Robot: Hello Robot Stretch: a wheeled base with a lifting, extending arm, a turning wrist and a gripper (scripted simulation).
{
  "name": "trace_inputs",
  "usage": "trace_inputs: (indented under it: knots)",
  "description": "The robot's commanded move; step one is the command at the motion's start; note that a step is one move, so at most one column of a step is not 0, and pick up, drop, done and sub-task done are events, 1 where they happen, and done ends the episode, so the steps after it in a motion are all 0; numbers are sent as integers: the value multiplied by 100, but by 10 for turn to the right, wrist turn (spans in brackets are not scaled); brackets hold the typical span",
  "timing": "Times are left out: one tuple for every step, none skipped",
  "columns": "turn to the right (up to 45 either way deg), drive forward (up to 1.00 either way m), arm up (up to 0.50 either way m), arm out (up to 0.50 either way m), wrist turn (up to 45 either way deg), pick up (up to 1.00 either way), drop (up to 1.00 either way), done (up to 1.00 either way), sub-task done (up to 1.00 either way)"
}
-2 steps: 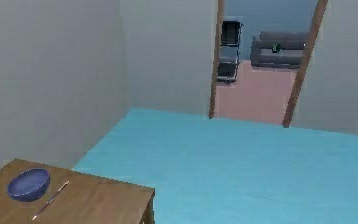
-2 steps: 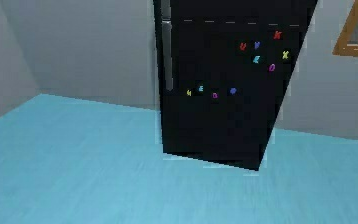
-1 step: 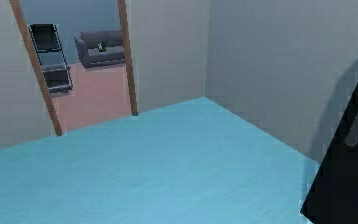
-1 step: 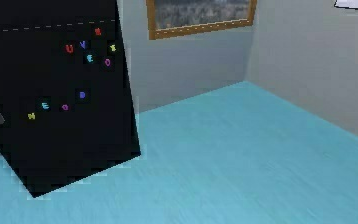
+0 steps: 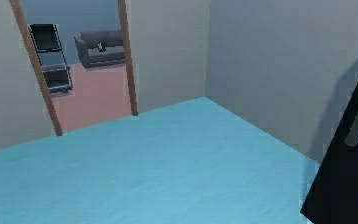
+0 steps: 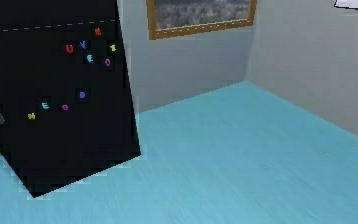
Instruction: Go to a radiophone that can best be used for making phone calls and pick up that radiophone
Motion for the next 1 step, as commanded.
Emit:
trace_inputs:
  knots:
    - [-300, 0, 0, 0, 0, 0, 0, 0, 0]
